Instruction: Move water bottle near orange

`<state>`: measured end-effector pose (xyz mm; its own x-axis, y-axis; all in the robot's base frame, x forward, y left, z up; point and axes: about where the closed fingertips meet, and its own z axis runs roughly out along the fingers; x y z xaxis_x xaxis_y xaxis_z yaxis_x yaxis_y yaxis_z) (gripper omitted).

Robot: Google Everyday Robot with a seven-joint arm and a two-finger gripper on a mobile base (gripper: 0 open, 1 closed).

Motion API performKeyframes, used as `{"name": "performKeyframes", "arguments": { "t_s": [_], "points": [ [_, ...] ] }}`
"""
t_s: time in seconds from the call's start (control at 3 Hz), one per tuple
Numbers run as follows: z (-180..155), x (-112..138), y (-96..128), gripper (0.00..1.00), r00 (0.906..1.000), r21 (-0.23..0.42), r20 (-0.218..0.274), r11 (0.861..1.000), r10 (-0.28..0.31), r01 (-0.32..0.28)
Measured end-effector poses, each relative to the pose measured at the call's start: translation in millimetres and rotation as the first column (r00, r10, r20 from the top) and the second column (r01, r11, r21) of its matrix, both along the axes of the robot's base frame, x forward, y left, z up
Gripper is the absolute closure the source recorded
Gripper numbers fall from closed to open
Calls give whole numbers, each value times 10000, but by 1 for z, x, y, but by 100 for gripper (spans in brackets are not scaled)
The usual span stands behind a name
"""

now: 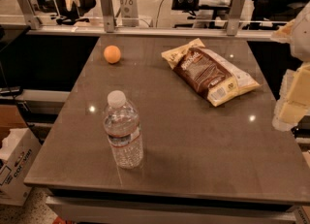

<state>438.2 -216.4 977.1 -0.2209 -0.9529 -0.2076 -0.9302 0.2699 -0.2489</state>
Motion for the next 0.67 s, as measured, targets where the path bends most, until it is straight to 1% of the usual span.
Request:
{"name": "performKeyframes", "arguments": {
  "t_s": [0.33,0.67],
  "points": [
    [0,0,0,0,10000,0,2,10000,0,0],
    [-1,1,12,0,9998,523,-18,9985,183,-182]
  ]
}}
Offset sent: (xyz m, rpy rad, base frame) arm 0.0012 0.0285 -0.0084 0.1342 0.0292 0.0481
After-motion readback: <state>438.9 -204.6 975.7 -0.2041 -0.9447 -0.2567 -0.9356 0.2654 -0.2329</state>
